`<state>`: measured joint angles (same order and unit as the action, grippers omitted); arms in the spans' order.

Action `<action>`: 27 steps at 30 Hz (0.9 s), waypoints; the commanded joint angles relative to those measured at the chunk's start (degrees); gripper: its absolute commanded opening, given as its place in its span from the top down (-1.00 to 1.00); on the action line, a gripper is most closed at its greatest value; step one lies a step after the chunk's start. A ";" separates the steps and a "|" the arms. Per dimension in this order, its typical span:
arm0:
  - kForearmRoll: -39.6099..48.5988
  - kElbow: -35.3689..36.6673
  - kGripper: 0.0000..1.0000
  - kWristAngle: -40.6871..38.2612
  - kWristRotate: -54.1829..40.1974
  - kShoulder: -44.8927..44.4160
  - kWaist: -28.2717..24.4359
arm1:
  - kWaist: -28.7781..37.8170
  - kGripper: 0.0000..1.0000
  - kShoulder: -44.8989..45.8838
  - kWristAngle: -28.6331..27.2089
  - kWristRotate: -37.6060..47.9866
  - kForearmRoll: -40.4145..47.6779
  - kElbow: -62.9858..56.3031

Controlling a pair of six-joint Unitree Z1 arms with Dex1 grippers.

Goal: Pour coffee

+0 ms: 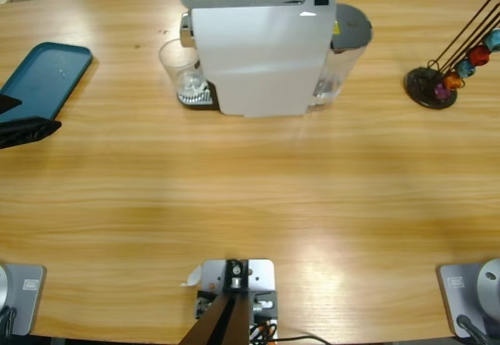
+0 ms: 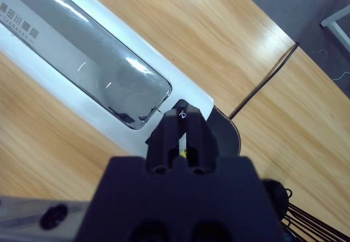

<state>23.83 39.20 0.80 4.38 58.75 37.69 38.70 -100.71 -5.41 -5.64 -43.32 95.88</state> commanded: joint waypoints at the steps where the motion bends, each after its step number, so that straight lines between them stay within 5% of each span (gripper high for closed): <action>1: -0.45 -2.28 -0.87 -0.87 -0.16 -0.57 -0.51 | 0.73 1.00 -3.33 0.45 0.45 -0.73 -0.71; 27: -0.45 -2.19 -0.87 -1.16 -0.25 -0.13 -0.51 | 0.71 1.00 -2.82 0.48 1.24 1.84 -6.32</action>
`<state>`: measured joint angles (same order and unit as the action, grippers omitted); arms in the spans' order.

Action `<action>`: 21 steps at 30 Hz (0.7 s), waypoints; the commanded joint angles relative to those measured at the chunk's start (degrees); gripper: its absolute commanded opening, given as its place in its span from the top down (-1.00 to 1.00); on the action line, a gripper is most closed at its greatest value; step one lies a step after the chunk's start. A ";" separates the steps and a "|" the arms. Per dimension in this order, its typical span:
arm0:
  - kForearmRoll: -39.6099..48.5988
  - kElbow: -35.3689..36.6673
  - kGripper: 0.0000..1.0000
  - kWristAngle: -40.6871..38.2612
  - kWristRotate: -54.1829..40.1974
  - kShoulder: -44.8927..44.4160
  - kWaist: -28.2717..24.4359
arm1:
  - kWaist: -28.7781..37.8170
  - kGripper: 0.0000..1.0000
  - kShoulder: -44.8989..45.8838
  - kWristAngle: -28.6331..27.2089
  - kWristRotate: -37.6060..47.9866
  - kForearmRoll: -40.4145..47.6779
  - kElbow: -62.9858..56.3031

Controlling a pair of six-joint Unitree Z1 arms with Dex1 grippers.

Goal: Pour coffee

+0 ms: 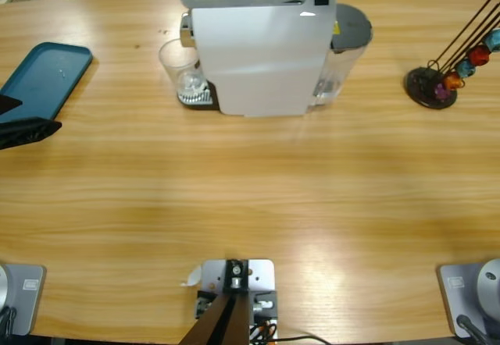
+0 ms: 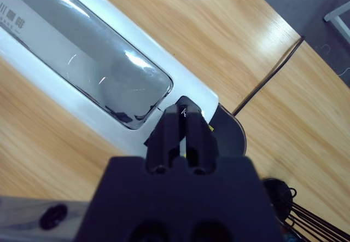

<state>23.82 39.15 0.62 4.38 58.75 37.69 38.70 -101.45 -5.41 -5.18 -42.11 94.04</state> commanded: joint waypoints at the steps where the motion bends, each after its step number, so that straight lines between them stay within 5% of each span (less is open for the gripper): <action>1: -0.44 -2.15 -0.87 -0.97 -0.25 -0.11 -0.51 | 0.73 1.00 -1.99 0.48 0.84 0.82 -4.82; 21: -0.44 -2.15 -0.87 -1.06 -0.25 -0.13 -0.51 | 0.71 1.00 -1.06 0.43 2.16 3.67 -9.02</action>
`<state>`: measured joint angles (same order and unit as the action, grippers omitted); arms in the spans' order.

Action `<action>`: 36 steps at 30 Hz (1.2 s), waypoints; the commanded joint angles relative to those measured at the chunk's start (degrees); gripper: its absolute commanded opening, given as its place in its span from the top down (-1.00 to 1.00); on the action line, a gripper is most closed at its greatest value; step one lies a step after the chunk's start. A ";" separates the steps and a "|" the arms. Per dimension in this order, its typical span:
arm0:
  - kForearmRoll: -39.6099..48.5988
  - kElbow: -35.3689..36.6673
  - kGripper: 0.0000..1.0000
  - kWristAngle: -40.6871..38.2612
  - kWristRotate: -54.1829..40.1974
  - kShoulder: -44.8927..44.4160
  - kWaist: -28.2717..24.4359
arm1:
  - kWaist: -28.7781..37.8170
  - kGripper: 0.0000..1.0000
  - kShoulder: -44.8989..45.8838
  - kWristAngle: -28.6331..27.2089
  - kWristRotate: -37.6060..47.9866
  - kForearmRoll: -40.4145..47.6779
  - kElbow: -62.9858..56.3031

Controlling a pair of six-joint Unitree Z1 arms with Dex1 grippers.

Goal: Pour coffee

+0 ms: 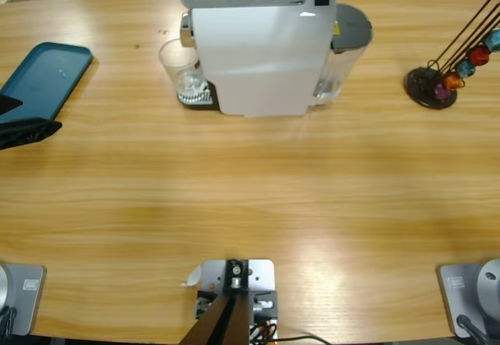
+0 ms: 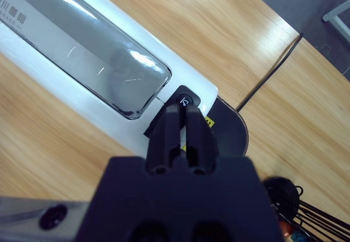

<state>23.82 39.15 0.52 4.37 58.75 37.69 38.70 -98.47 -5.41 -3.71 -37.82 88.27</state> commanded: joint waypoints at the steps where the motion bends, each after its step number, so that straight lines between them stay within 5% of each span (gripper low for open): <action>1: -0.46 -2.15 -0.87 -0.95 -0.24 -0.13 -0.51 | 0.67 1.00 -4.17 0.47 0.60 -0.74 -2.98; 22: -0.46 -2.15 -0.87 -1.29 -0.38 -0.20 -0.51 | 0.69 1.00 -8.93 3.02 -4.64 -10.08 -0.36; 29: -0.46 -2.15 -0.87 -1.31 -0.51 -0.21 -0.51 | 0.71 1.00 -2.92 -3.59 -5.94 -9.83 4.16; 36: -0.46 -2.15 -0.87 -1.31 -0.51 -0.30 -0.51 | -0.91 1.00 -4.21 -2.61 -6.40 -16.67 15.30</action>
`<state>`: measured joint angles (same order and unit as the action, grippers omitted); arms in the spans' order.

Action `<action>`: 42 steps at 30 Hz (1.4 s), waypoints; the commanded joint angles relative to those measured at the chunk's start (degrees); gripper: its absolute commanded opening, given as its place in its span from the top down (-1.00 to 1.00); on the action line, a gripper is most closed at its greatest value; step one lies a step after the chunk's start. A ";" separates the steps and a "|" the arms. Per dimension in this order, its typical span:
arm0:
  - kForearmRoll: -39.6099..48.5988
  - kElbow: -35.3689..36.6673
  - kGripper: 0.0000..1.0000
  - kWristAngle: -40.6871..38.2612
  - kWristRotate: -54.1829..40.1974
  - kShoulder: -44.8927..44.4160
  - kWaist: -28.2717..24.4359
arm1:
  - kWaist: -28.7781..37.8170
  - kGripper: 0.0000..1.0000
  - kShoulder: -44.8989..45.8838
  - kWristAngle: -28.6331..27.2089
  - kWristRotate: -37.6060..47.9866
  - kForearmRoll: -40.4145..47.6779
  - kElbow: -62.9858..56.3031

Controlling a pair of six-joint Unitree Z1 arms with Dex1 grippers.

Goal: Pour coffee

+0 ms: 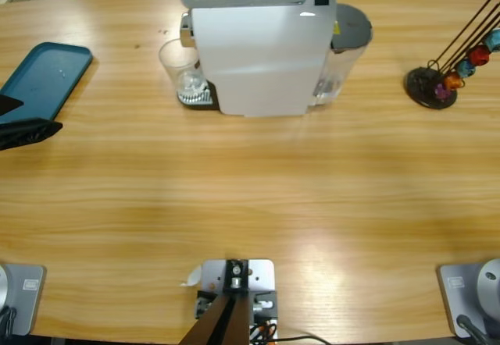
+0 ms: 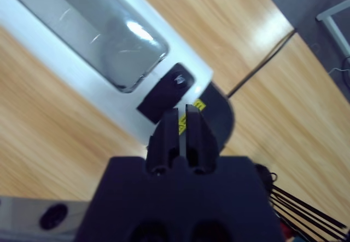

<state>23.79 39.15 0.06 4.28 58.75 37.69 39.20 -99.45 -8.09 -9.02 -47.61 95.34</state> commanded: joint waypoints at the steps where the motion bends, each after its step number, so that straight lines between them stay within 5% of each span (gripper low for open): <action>1: -0.43 -2.15 -0.87 -0.86 -0.42 -0.30 -0.51 | -1.73 1.00 -4.09 0.36 -1.08 -7.51 9.25; 18: -0.50 -2.15 -0.87 -0.86 -0.42 -0.14 -0.51 | -2.20 1.00 -11.35 5.08 -1.26 -12.50 14.87; 26: -0.50 -2.15 -0.88 -0.94 -0.51 -0.07 -0.51 | -1.94 1.00 -3.68 -1.12 -1.45 -12.84 15.12; 33: -0.50 -2.16 -0.88 -0.94 -0.51 -0.13 -0.51 | -0.97 0.98 1.59 -0.28 -0.12 -13.61 12.52; 35: -0.62 -2.23 -0.91 -0.94 -0.51 -0.13 -0.51 | -0.18 -0.47 4.95 1.27 0.32 -10.36 6.65; 36: -0.76 -2.29 -0.91 -0.94 -0.51 -0.13 -0.51 | 0.28 -0.77 7.25 2.41 0.32 -7.53 2.69; 38: -0.88 -2.39 -0.91 -0.94 -0.70 -0.27 -0.51 | 0.96 -0.99 11.08 4.49 0.48 -3.42 -3.94; 42: -1.13 -2.50 -0.98 -1.70 -0.87 -0.57 -0.51 | 0.96 -1.00 13.70 5.45 1.47 -2.66 -8.00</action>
<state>23.40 38.97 -0.01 4.16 58.75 37.69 39.25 -91.89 -5.00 -9.23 -53.01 95.66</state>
